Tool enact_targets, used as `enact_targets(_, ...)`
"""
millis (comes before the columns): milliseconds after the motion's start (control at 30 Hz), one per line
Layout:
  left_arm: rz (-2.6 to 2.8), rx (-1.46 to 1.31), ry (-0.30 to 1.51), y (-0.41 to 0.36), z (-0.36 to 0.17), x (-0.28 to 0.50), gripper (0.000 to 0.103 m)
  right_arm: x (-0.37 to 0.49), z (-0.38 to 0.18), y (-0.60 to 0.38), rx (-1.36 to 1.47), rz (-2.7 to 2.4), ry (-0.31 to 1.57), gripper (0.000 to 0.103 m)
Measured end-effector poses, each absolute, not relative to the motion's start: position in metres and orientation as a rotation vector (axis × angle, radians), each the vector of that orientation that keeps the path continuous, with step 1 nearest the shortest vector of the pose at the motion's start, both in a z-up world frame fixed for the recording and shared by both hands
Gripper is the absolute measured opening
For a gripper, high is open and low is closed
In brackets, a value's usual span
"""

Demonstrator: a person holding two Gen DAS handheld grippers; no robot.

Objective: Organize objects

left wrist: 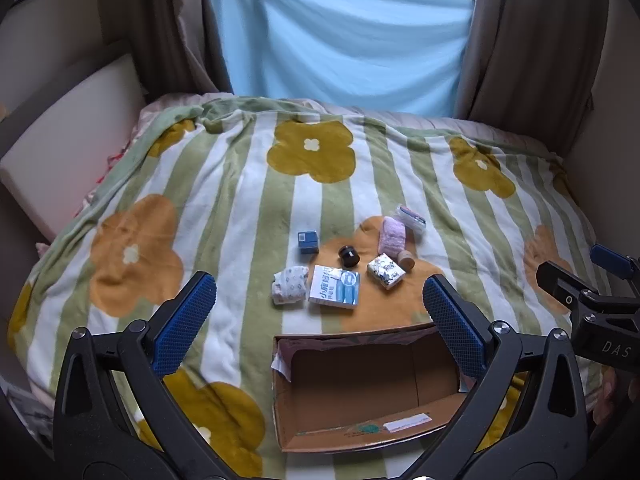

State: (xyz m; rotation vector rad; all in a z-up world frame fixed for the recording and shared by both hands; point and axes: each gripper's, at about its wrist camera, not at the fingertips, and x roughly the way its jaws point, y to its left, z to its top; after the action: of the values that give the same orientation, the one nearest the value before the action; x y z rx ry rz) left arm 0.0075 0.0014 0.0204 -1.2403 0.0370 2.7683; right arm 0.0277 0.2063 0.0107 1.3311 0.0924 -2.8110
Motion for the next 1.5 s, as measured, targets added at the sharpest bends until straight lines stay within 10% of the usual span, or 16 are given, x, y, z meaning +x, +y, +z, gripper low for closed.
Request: enact_targets(1500, 2.735, -1.223, 0.088, 0.0054, 0.0255, 0.0087, 0.103, 0.034, 0.0208, 0.2056, 1.291, -2.814, 0.066, 0.102)
